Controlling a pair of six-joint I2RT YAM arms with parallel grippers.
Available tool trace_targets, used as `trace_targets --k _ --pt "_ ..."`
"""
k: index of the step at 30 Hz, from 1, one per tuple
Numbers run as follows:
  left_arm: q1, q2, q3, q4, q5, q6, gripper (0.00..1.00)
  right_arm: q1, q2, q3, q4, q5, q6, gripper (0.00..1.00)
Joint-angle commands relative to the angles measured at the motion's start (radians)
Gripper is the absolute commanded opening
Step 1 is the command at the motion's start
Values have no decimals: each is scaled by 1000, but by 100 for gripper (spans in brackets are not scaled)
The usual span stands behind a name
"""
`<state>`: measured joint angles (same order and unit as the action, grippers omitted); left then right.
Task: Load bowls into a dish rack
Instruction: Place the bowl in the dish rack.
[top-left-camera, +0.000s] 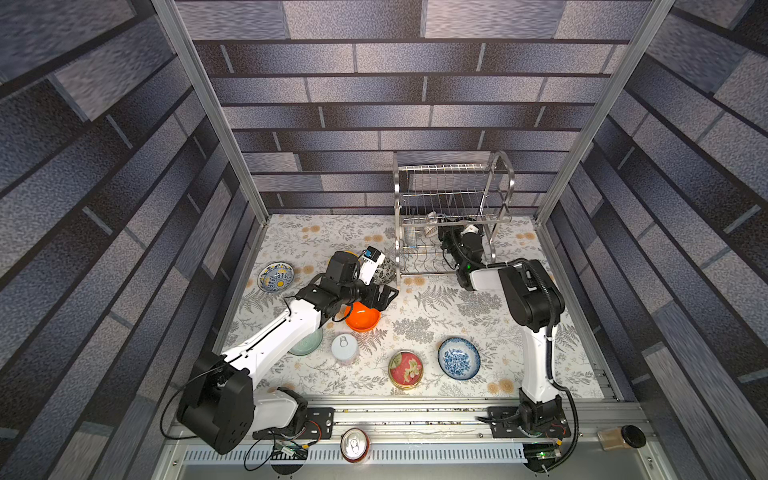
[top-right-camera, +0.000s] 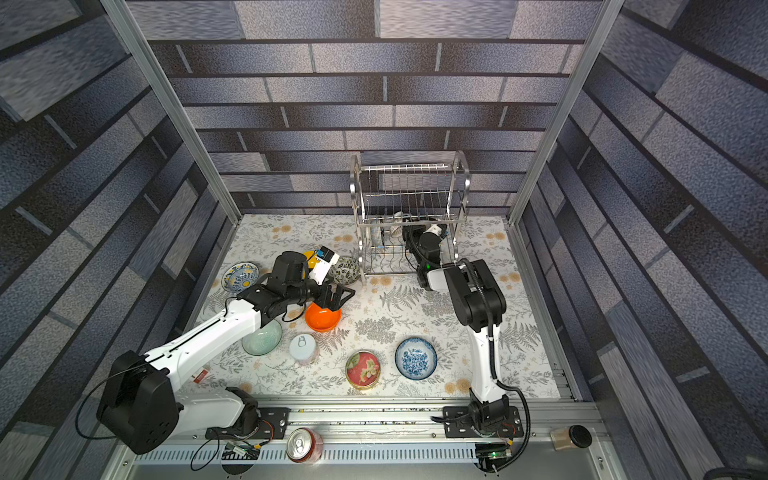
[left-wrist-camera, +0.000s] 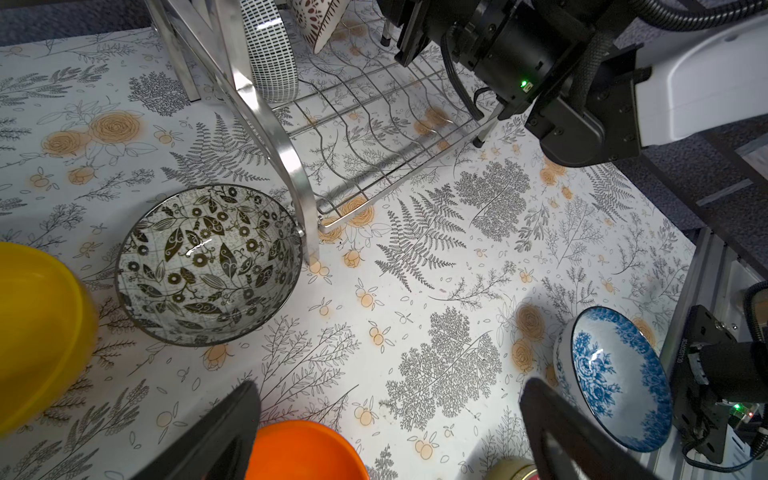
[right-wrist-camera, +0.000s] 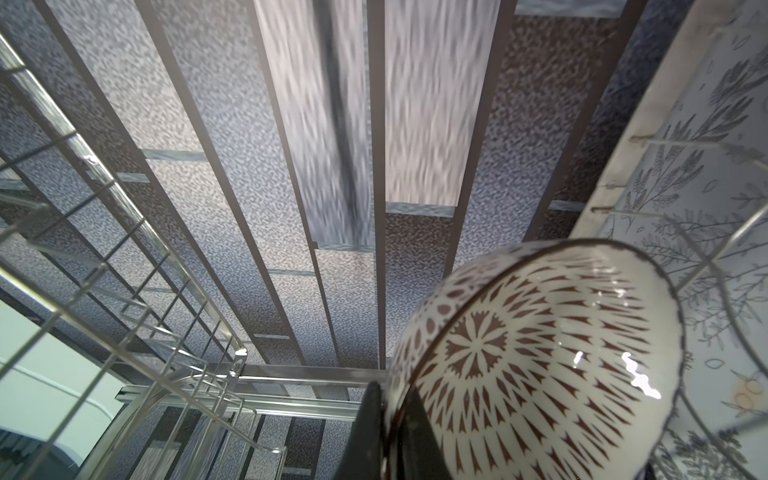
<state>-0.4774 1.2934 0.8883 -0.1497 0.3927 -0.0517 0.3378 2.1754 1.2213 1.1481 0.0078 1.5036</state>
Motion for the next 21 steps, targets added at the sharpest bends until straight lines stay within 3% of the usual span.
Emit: trace_targets --k 1,21 --pt "-2 6 29 -19 16 23 100 -3 16 64 56 -57 -4 10" --pt "-4 -6 30 -24 18 30 100 -4 79 136 -13 -175 -14 11"
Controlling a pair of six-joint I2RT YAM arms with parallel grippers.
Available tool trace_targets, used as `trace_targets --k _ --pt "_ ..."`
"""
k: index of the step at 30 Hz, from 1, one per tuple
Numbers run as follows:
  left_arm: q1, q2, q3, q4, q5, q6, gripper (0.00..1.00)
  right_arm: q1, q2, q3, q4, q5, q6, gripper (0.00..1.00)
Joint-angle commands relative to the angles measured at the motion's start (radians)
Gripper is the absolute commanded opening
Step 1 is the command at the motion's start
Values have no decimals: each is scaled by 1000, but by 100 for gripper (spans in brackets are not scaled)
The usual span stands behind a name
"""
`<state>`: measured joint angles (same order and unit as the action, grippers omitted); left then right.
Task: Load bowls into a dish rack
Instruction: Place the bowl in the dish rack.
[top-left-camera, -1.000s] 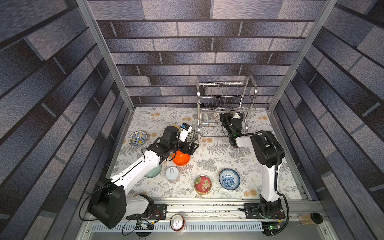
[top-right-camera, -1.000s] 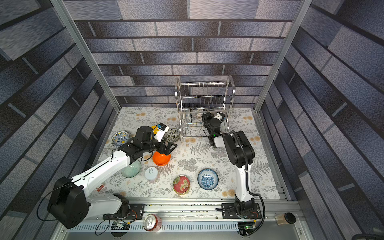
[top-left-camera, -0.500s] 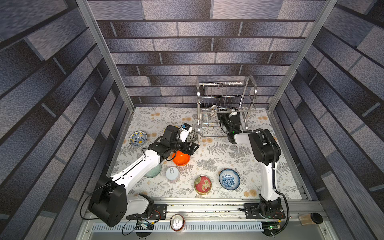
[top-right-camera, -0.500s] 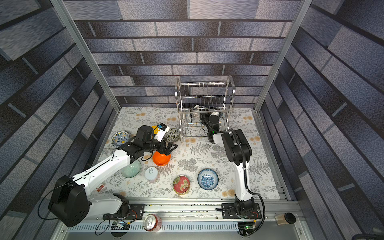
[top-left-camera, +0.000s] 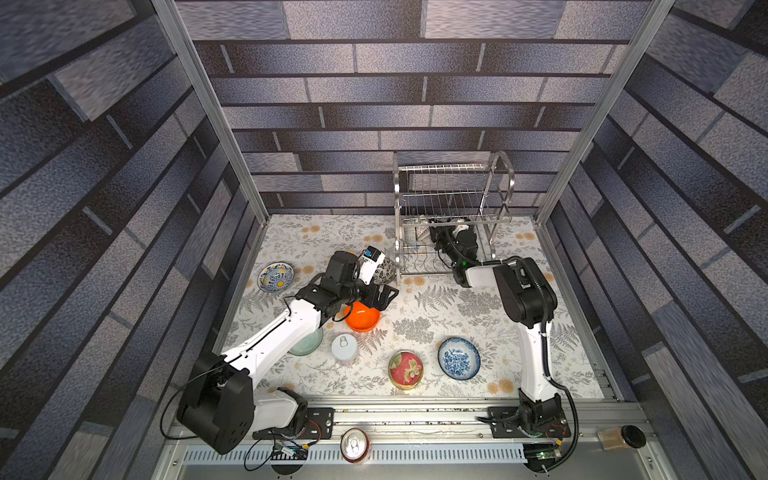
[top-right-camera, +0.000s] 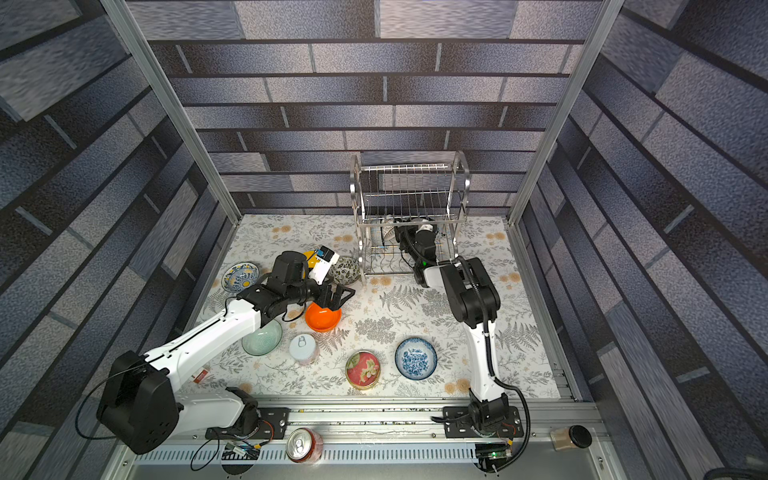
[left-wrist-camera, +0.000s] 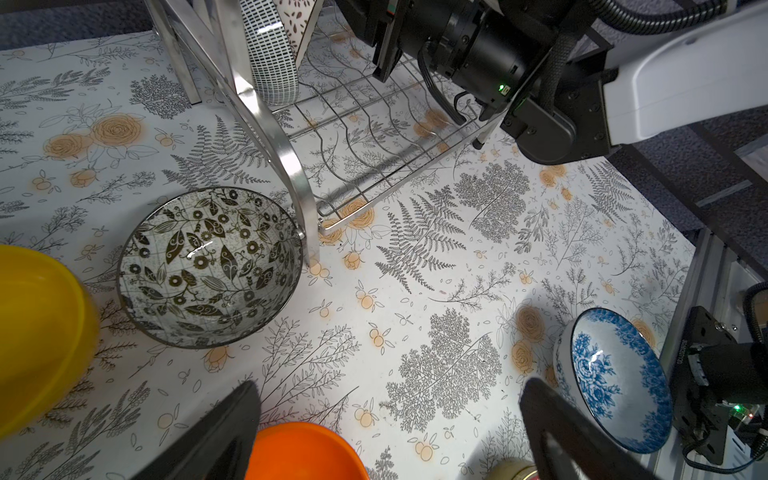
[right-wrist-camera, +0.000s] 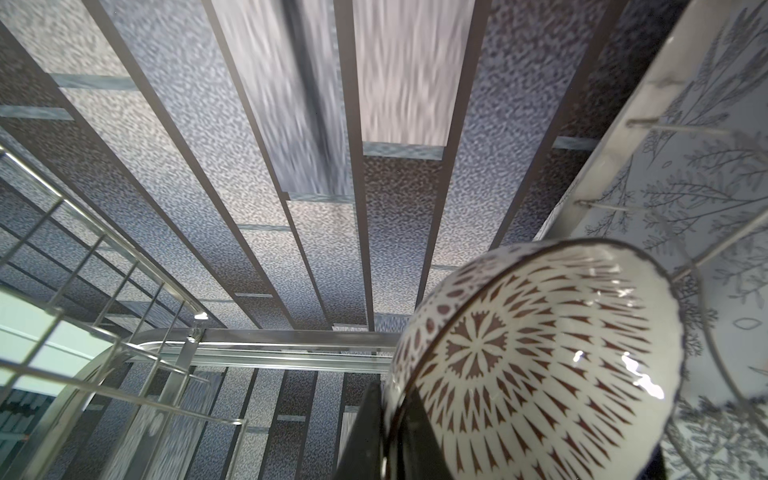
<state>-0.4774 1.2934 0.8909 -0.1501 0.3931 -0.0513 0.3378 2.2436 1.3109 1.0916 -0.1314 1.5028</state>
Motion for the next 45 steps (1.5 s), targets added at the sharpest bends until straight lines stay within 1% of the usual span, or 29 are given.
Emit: trace_targets --k 1,12,22,30,36,45 --pt "-4 -5 28 -23 18 30 100 -3 17 53 38 -45 -13 11" --pt "-4 -5 29 -28 16 36 100 -5 63 97 20 -119 -4 11" --pt "-5 -5 31 -29 18 35 100 -13 112 131 41 -245 7 13" --pt "-7 -5 31 -31 20 37 100 -20 112 112 74 -335 -10 11" --pt "-7 -1 33 -31 22 37 100 -25 104 80 79 -376 -22 10" --pt "-12 -3 32 -34 22 40 100 -34 134 98 88 -477 -27 10"
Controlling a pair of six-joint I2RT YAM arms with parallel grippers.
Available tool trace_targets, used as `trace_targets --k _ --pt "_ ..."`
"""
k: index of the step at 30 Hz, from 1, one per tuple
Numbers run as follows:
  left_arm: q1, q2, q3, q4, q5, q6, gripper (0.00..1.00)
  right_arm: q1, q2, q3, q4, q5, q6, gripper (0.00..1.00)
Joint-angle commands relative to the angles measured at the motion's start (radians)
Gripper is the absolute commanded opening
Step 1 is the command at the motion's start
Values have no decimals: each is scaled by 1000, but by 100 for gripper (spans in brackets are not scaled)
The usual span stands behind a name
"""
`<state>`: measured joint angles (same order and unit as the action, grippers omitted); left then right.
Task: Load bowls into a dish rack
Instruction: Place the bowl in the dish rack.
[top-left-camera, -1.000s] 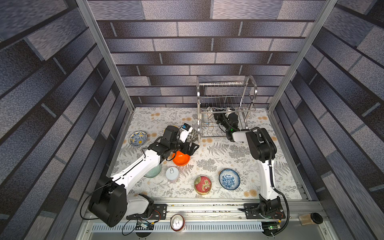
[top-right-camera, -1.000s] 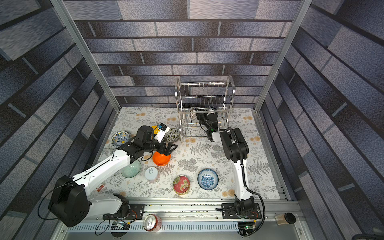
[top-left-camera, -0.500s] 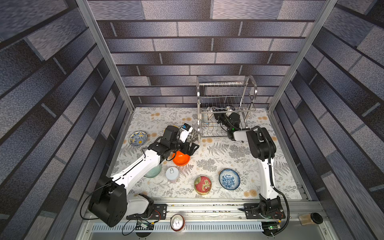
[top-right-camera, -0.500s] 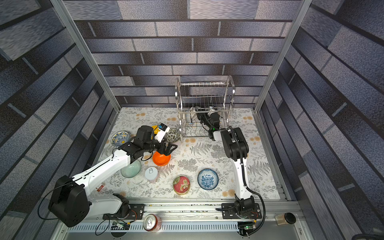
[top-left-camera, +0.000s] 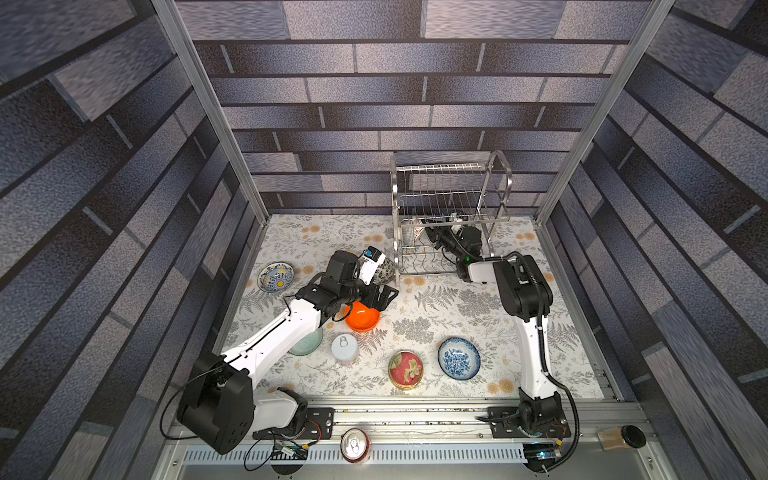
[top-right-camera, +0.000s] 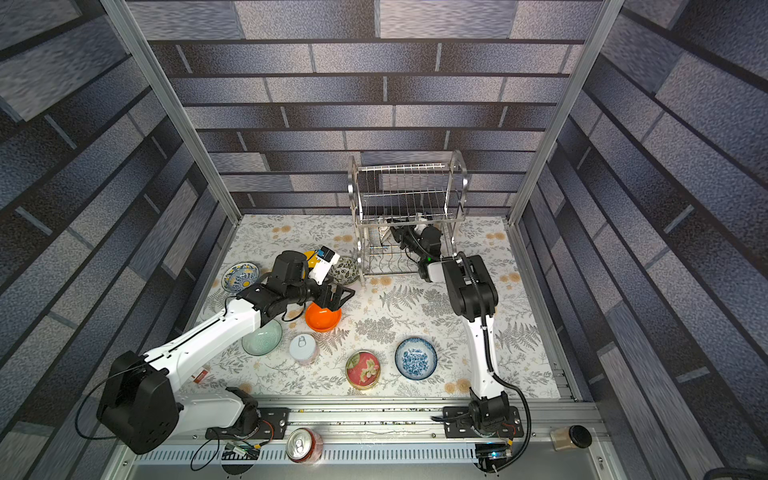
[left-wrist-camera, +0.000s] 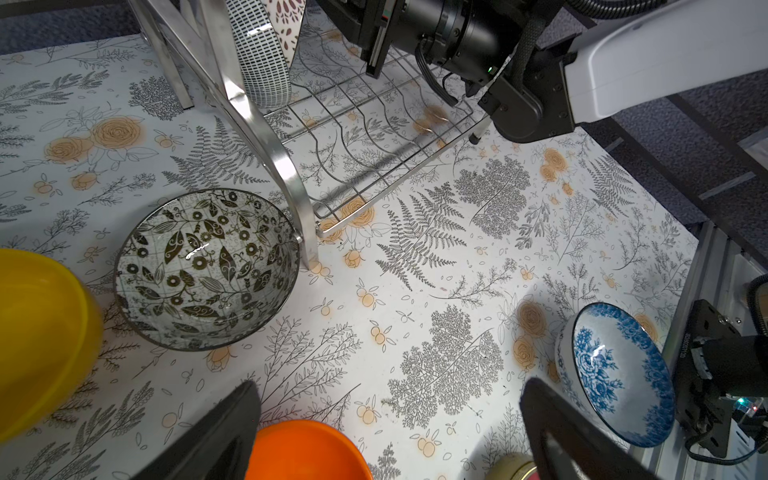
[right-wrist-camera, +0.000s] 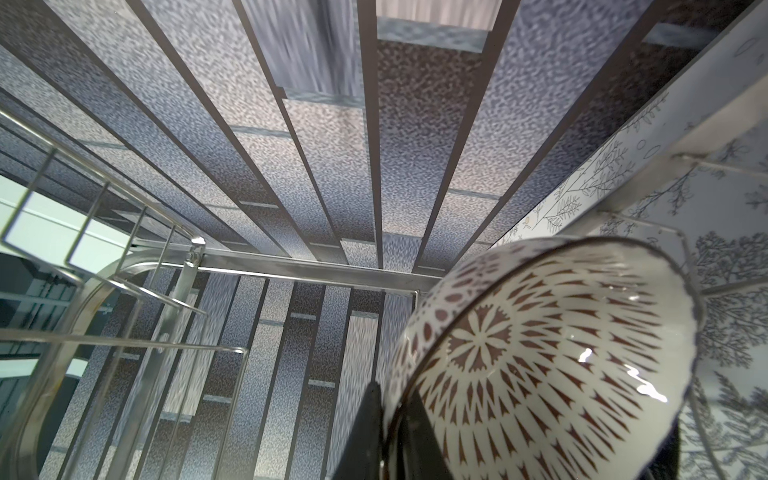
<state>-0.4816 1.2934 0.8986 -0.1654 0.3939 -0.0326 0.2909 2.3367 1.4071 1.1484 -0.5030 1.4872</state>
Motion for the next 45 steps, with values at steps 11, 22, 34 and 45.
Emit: trace_targets --k 11,22,34,45 --pt "-11 0 26 -20 22 21 100 -25 67 21 -25 -213 -65 15" --pt "-11 3 27 -22 21 22 100 -27 30 50 -117 -216 -132 37" --pt "-11 -12 27 -26 4 28 100 -27 -59 0 -192 -211 -214 55" --pt "-12 -24 29 -31 -52 31 100 -27 -138 -108 -179 -207 -241 64"
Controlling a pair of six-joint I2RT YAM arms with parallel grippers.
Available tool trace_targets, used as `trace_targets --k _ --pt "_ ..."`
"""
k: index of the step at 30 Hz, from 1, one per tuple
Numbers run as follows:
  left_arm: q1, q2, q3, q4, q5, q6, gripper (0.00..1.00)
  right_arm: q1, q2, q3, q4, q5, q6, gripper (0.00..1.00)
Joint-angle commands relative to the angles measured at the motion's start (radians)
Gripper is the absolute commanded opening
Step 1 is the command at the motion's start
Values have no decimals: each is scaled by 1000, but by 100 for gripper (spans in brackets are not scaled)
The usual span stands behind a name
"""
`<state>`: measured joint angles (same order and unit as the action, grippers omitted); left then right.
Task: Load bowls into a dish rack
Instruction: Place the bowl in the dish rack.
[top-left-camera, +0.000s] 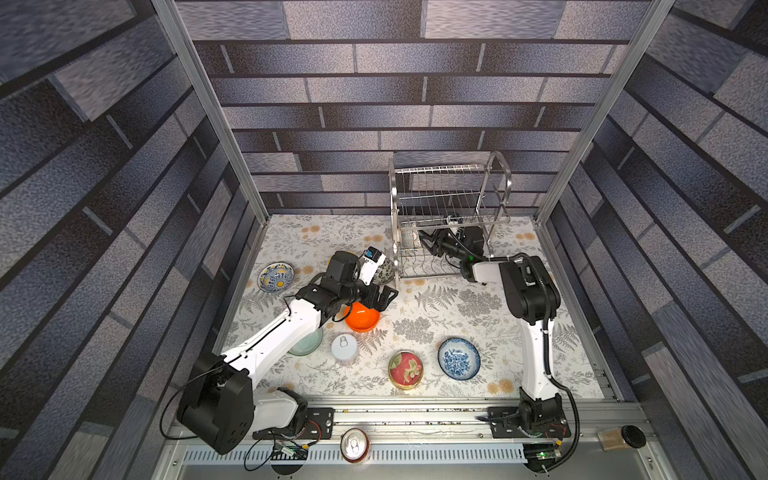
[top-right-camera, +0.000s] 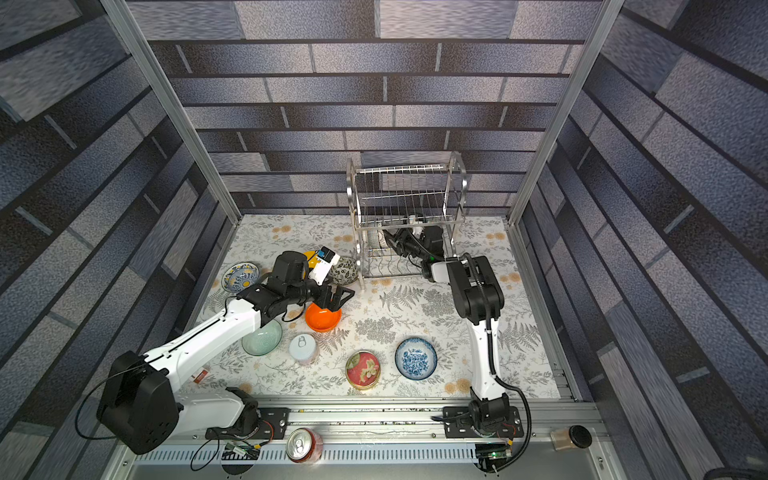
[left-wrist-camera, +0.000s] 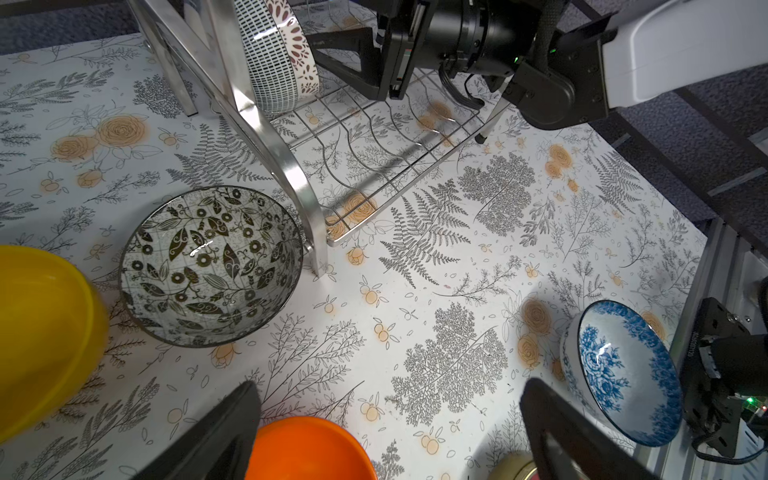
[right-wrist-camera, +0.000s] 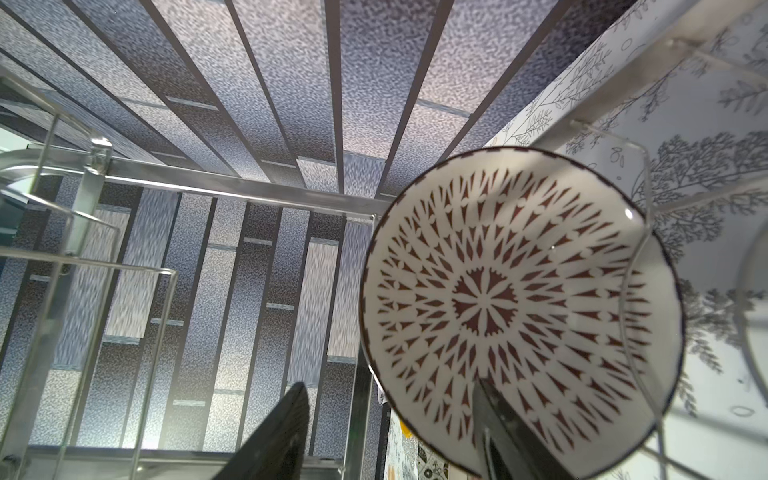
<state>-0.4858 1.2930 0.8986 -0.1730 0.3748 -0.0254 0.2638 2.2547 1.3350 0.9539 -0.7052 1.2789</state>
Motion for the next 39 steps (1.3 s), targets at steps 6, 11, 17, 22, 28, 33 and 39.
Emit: trace_targets --k 6,11,17,22,28,33,39 --pt "-5 -27 31 -31 -166 15 100 0 -127 -126 1 -12 -71 65" --pt "2 -33 34 -36 -263 6 100 0 -197 -213 -22 -15 -108 65" --pt "12 -33 39 -42 -357 -16 100 2 -318 -336 -90 -20 -173 65" --pt "25 -30 44 -49 -400 -31 100 6 -426 -428 -181 -11 -251 65" --pt "33 -22 57 -67 -452 -41 100 21 -593 -511 -456 34 -445 64" --pt "41 -20 67 -80 -473 -50 100 54 -755 -529 -781 135 -638 64" --pt "45 -22 70 -86 -460 -56 100 132 -918 -516 -1113 326 -778 63"
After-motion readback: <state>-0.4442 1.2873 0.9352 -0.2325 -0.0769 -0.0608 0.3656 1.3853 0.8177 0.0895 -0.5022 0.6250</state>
